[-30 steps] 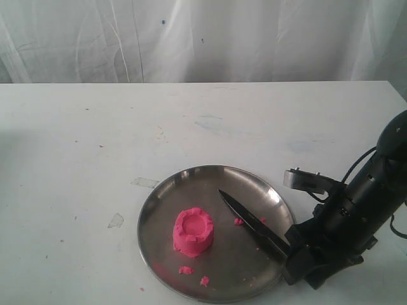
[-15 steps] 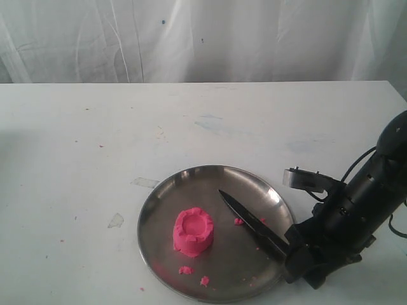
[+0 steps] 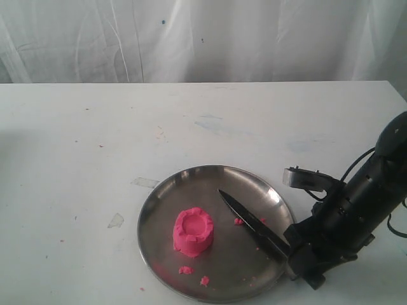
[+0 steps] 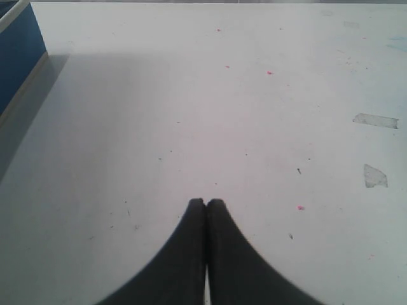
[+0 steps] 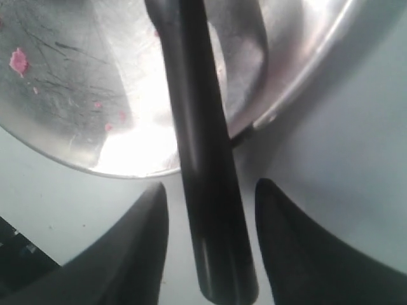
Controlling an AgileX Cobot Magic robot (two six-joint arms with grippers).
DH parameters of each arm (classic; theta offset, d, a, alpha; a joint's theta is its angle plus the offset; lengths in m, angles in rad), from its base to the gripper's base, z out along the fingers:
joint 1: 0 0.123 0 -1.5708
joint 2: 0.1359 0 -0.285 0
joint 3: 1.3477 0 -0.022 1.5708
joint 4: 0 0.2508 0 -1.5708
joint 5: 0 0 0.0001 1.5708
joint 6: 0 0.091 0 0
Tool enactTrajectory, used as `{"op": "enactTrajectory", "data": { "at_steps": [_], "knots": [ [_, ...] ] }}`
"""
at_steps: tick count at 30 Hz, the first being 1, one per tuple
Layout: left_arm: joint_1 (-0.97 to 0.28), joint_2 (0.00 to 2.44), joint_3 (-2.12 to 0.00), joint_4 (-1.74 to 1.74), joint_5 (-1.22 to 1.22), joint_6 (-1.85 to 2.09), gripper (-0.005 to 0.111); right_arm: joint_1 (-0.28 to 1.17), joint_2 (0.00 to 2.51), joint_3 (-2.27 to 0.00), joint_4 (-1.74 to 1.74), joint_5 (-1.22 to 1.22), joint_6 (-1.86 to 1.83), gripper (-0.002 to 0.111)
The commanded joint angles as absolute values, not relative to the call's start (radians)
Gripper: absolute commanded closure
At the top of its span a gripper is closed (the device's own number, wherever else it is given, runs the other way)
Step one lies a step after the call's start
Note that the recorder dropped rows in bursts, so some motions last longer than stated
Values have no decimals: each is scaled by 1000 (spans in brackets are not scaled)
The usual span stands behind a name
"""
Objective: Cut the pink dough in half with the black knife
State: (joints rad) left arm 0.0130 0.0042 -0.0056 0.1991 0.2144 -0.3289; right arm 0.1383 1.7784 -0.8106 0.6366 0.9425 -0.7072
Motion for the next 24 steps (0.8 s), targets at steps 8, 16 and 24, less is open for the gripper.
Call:
{"op": "enactTrajectory", "data": {
  "at_steps": [8,16,24],
  "knots": [
    [7,0,0,199,210,-335,107,129,1827,-817,637,959,-721,93],
    [7,0,0,199,210,-335,107,129,1811,-841,639,984,-719,108],
    [7,0,0,199,210,-335,107,139,1675,-848,639,988,-694,108]
  ]
}}
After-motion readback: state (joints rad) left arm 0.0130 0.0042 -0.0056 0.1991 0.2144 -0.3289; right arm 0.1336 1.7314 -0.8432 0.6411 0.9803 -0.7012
